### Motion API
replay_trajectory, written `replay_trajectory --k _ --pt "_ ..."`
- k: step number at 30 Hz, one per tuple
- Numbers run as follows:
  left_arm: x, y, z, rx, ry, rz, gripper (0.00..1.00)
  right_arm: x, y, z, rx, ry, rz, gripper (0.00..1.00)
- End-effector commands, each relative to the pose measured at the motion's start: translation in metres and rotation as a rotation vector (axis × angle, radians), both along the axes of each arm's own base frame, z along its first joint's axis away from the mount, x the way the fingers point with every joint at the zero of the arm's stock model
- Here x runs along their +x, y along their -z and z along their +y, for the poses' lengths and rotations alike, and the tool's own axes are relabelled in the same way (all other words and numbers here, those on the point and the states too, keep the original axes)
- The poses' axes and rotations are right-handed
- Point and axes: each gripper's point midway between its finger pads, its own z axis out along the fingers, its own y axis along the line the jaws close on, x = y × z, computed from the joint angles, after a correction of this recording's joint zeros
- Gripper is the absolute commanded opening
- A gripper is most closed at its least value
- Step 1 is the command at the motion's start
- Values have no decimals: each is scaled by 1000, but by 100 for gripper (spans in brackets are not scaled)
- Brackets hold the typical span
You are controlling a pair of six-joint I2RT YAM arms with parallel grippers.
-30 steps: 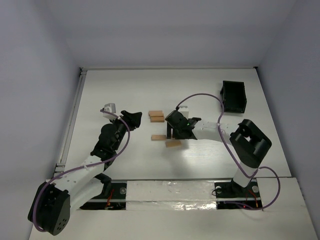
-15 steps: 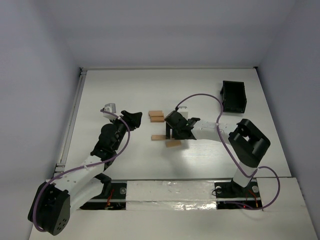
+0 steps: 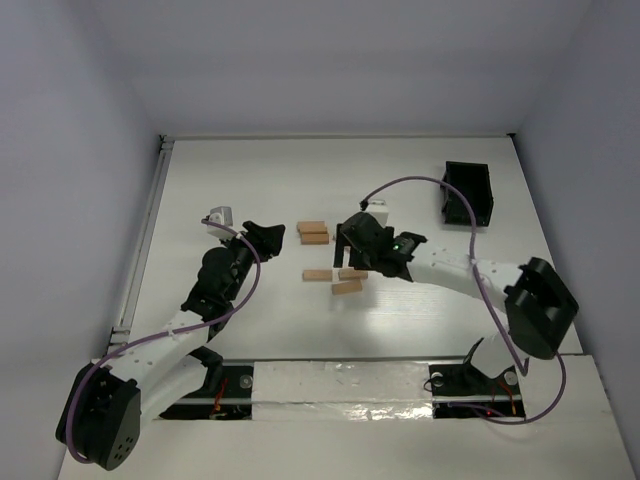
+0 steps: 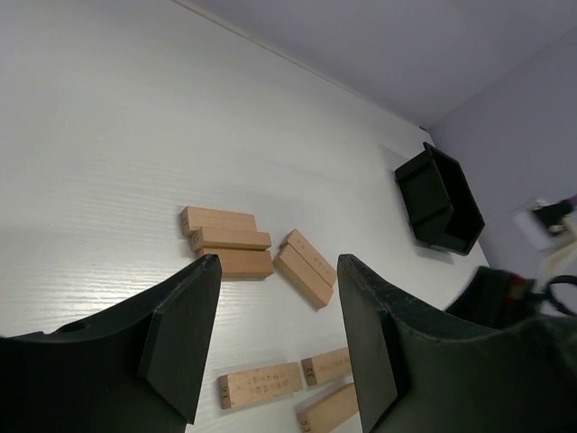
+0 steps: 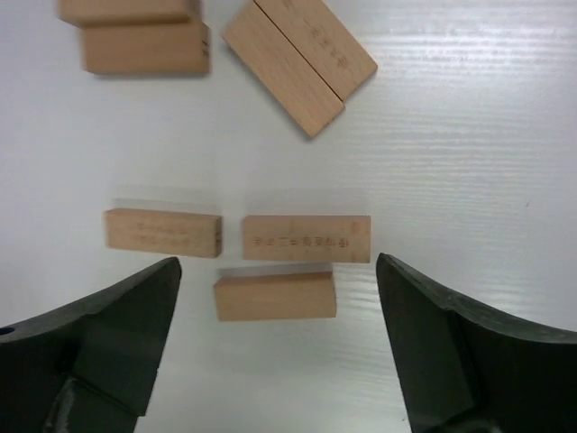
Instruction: Build the wood block tower
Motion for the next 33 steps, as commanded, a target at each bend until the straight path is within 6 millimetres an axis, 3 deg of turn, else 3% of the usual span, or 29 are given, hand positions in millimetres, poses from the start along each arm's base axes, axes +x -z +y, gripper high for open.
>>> replay_trajectory --k 1,3,4,6,7,9,17,18,19,21,23,26,33 --pt "4 -25 -2 -35 5 -71 51 -7 -32 -1 50 11 -75 91" --pt "4 -25 -2 -36 7 -72 51 -20 -36 7 84 -20 -68 84" --pt "4 -25 -2 -35 7 -71 51 -25 -31 8 86 -29 -60 65" --pt "3 -25 -2 -37 7 -72 51 -31 -22 10 92 -36 -40 43" --pt "3 -26 -3 -38 10 -73 51 -32 -18 10 94 -37 -32 16" --pt "3 -26 -3 -38 10 -73 51 -35 -4 8 70 -31 -6 0" --pt "3 -26 -3 -39 13 -75 51 -30 11 17 48 -32 0 0" --pt "3 -26 -3 -39 14 -76 51 -29 10 17 49 -20 -2 3" --pt "3 -26 -3 -38 14 -76 51 -29 13 14 33 -12 3 32" --pt "3 -26 -3 -37 13 -74 51 -29 14 12 25 -3 4 63" --pt "2 -26 -4 -39 16 -75 51 -31 14 13 37 -10 10 85" --pt "3 -26 -4 -38 19 -73 51 -35 15 15 38 -31 26 92" --pt "4 -23 -5 -33 17 -65 51 -38 29 22 -9 -82 47 95"
